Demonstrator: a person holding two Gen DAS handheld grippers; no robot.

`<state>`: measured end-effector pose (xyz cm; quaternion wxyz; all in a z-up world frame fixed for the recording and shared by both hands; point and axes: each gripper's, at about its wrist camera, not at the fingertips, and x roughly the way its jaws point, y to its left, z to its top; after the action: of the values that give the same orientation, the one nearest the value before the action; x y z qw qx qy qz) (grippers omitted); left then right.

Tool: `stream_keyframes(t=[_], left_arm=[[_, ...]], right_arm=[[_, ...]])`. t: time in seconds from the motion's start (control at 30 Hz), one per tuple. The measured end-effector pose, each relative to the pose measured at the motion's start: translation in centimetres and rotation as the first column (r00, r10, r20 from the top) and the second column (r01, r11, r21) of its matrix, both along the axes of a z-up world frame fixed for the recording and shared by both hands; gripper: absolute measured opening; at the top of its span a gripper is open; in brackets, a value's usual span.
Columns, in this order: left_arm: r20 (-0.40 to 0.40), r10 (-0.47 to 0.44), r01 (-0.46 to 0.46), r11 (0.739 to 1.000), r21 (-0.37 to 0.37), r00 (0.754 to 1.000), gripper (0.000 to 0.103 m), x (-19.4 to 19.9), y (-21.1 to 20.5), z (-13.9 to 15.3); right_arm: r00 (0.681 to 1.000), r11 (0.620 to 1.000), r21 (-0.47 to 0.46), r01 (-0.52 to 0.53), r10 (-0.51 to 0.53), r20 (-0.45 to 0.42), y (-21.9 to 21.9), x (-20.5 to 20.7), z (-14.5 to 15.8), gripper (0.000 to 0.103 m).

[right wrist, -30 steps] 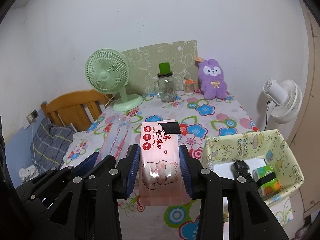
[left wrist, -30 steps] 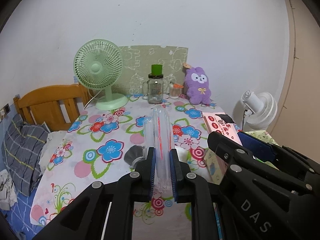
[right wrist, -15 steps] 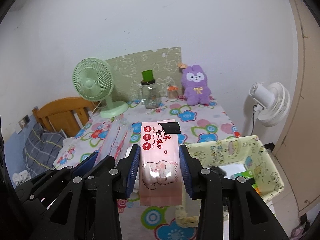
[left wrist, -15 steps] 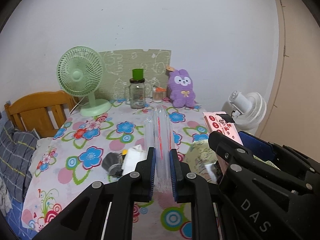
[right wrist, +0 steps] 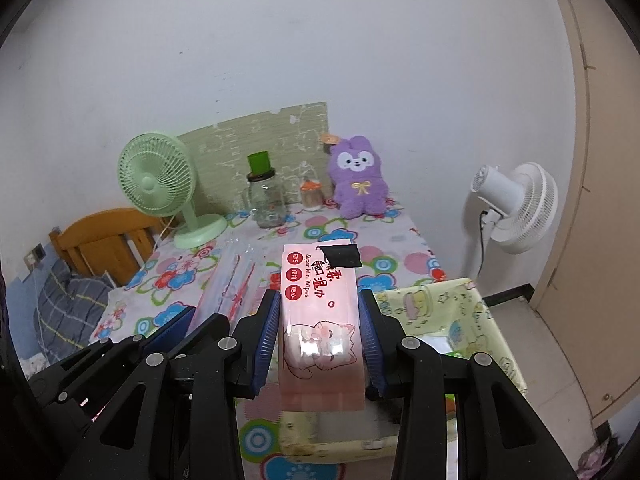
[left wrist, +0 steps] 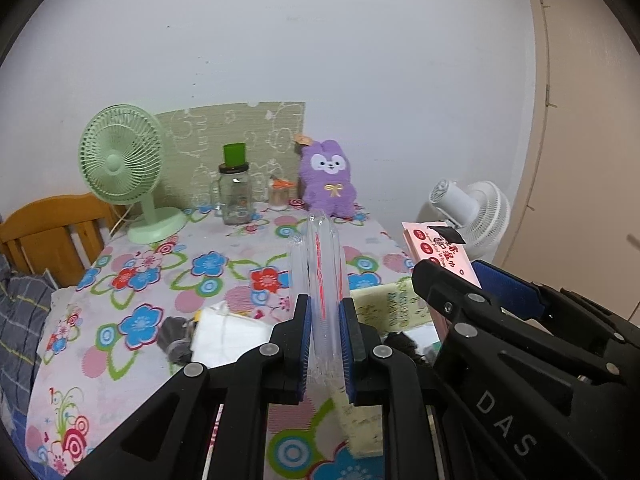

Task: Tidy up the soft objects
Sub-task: 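Carry the clear bag and pink wipes pack over to the patterned box, then open the left tool over the box while the right tool releases the wipes pack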

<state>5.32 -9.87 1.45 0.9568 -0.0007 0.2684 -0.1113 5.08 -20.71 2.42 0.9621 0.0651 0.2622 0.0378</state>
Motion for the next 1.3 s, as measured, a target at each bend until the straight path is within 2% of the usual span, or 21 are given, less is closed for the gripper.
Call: stream_keyframes(t=[0.6, 0.93, 0.97, 1.03, 1.17, 1.23, 1.3], left_arm=[[-0.028, -0.074, 0.074, 0.997, 0.003, 0.997, 0.012, 1.3, -4.8, -1.4], [-0.120, -0.105, 0.109, 0.994, 0.022, 0.987, 0.015, 3.6, -6.4, -4.2], [-0.126, -0.104, 0.108, 0.994, 0.028, 0.987, 0.018, 3.7, -6.5, -4.4], [-0.133, -0.104, 0.110, 0.993, 0.037, 0.986, 0.034, 3.9, -6.6, -4.7], [-0.132, -0.080, 0.090, 0.993, 0.071, 0.988, 0.048, 4.1, -6.7, -4.9], [-0.147, -0.072, 0.084, 0.994, 0.075, 0.987, 0.064, 4.3, -6.7, -5.0], [-0.159, -0.064, 0.078, 0.994, 0.079, 0.985, 0.066, 4.6, -6.6, -5.1]], right_arm=[[0.998, 0.998, 0.004, 0.057, -0.057, -0.005, -4.7, 0.8, -1.5, 0.043], [0.994, 0.997, 0.012, 0.080, -0.079, -0.077, -6.3, 2.5, -4.4, 0.043], [0.993, 0.997, 0.016, 0.079, -0.077, -0.085, -6.3, 2.7, -4.7, 0.043], [0.993, 0.997, 0.024, 0.077, -0.075, -0.096, -6.4, 3.0, -5.2, 0.043], [0.991, 0.996, 0.034, 0.077, -0.072, -0.116, -6.6, 3.7, -6.0, 0.043], [0.990, 0.997, 0.038, 0.074, -0.069, -0.121, -6.6, 4.0, -6.1, 0.043], [0.990, 0.997, 0.037, 0.070, -0.065, -0.123, -6.7, 4.4, -6.3, 0.043]])
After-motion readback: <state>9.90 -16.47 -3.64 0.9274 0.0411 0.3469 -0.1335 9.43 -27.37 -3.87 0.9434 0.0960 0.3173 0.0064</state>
